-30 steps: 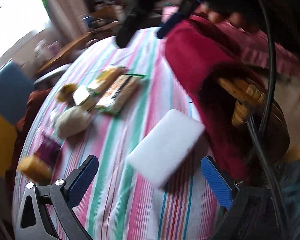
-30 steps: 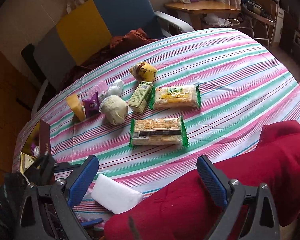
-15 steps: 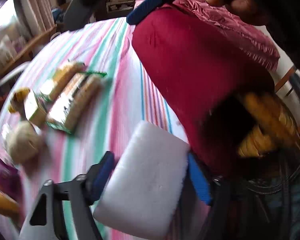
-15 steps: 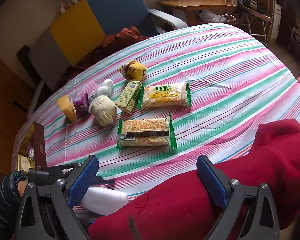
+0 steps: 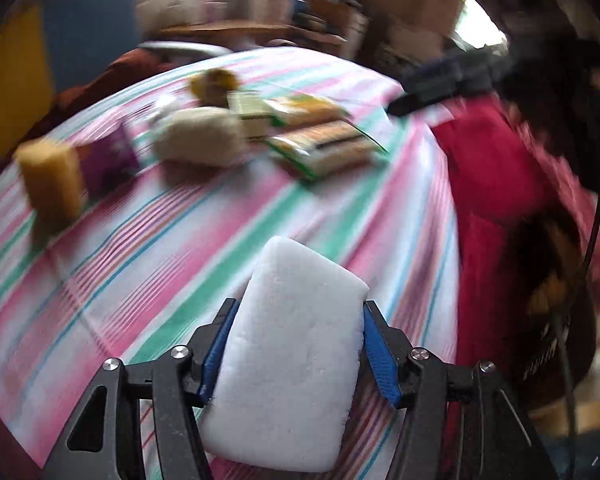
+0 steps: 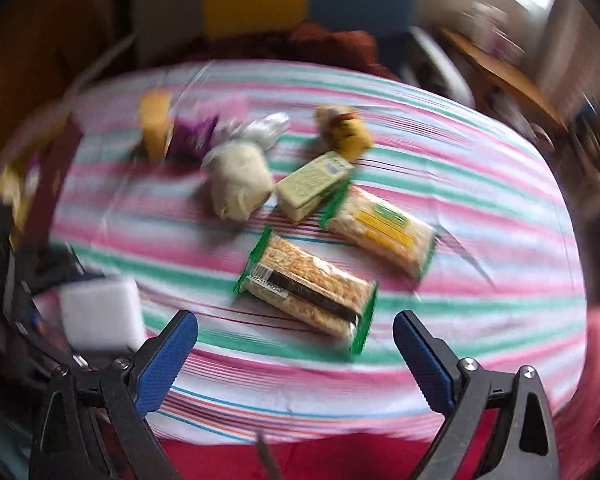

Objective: Organize objects
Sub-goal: 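Hold the white block in the left tool while the right tool grasps the wrapped snack bar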

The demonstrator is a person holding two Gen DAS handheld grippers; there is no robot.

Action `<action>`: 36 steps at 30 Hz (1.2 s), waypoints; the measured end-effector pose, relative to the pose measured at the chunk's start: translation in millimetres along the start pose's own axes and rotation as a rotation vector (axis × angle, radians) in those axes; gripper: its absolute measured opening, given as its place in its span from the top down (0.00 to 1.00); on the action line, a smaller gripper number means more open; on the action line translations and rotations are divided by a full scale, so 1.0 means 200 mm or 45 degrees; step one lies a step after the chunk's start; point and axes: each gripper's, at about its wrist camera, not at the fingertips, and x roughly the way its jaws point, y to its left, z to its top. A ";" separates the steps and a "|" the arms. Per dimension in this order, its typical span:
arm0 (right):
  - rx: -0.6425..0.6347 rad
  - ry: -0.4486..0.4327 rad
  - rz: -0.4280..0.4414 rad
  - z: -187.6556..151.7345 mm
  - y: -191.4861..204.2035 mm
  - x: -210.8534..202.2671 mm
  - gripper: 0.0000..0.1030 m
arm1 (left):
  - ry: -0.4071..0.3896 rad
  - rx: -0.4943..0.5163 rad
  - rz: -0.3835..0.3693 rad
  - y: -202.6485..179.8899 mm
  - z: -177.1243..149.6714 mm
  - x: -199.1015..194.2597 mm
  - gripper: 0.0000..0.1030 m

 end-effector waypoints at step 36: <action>-0.165 0.430 0.107 0.08 -0.08 0.45 0.17 | -0.036 0.047 0.168 -0.05 0.01 0.09 0.34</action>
